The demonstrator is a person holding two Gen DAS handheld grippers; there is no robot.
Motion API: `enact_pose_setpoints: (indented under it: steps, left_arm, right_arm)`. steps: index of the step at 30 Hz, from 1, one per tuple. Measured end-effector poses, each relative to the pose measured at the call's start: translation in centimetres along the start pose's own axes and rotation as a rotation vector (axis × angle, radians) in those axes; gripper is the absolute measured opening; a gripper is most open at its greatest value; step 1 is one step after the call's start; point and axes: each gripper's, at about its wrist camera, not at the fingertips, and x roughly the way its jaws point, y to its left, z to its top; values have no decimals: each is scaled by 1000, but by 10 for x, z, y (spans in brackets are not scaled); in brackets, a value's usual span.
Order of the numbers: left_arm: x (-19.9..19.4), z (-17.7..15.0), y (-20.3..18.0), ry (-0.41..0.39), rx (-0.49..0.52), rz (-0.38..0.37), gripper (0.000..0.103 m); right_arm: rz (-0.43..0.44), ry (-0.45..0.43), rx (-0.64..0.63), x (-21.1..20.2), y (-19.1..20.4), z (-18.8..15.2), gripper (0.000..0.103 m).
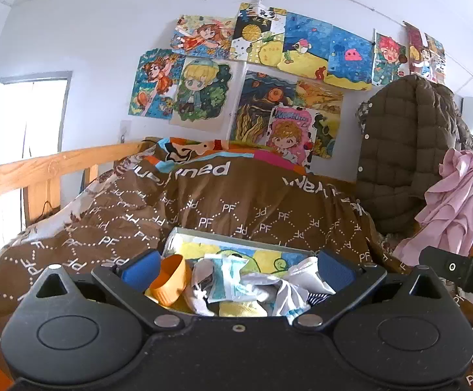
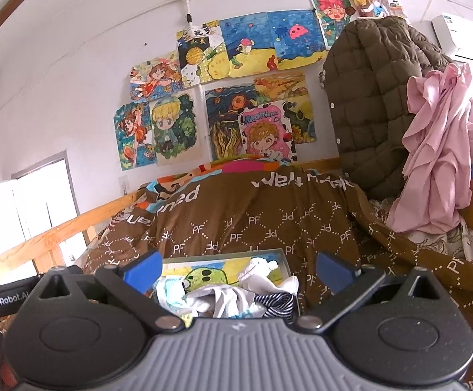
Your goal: Organize soft objects
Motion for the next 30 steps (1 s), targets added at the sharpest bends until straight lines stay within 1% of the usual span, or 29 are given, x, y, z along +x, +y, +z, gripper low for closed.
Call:
enact_pose_setpoints:
  steps: [9, 17, 24, 30]
  left_arm:
    - [-11, -12, 13, 6, -19, 17, 102]
    - [-19, -23, 22, 17, 1, 34, 102]
    - [-21, -27, 26, 21, 2, 38, 102]
    - [-26, -33, 31, 22, 22, 43, 102]
  right_arm:
    - [6, 15, -33, -6, 12, -11, 103]
    - [2, 24, -48, -11, 18, -19, 103]
    - [-2, 32, -61, -14, 22, -26, 103]
    - [-3, 48, -65, -15, 26, -32, 103]
